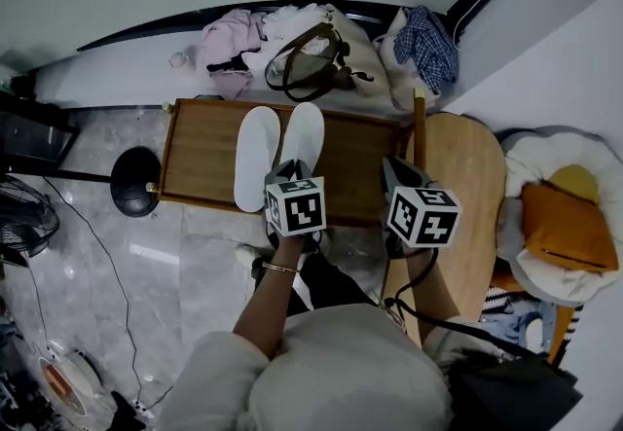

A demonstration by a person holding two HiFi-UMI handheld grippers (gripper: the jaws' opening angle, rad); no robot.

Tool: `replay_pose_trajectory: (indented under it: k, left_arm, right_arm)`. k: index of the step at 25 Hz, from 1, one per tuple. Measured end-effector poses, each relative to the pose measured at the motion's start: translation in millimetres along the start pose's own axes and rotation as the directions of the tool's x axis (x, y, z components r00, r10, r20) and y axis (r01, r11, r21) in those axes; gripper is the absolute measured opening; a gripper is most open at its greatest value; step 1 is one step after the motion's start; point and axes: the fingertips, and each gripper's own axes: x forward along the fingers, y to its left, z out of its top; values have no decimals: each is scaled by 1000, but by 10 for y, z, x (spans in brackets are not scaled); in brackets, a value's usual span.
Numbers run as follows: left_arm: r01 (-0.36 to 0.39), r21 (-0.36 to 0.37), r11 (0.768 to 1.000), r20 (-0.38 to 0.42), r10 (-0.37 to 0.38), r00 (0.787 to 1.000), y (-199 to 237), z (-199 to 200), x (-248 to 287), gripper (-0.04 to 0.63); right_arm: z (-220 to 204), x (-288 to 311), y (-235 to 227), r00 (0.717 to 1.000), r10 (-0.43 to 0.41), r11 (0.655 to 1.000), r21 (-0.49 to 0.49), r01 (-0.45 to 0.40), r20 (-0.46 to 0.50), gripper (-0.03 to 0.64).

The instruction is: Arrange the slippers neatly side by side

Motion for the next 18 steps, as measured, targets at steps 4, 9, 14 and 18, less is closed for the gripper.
replay_pose_trajectory:
  k: [4, 9, 14, 18]
  left_arm:
    - [-10, -14, 1000, -4, 10, 1000, 27, -53, 0, 32]
    - [-22, -31, 999, -17, 22, 1000, 73, -108, 35, 32]
    - [-21, -42, 999, -30, 20, 999, 93, -151, 84, 32]
    - [-17, -45, 999, -40, 15, 999, 73, -172, 169, 32]
  right_arm:
    - [-12, 33, 42, 1000, 11, 1000, -15, -11, -11, 34]
    - [-42, 92, 66, 999, 20, 1000, -21, -21, -27, 34]
    - [-102, 117, 71, 999, 20, 1000, -20, -21, -45, 34]
    - [-170, 151, 26, 998, 14, 1000, -14, -15, -64, 34]
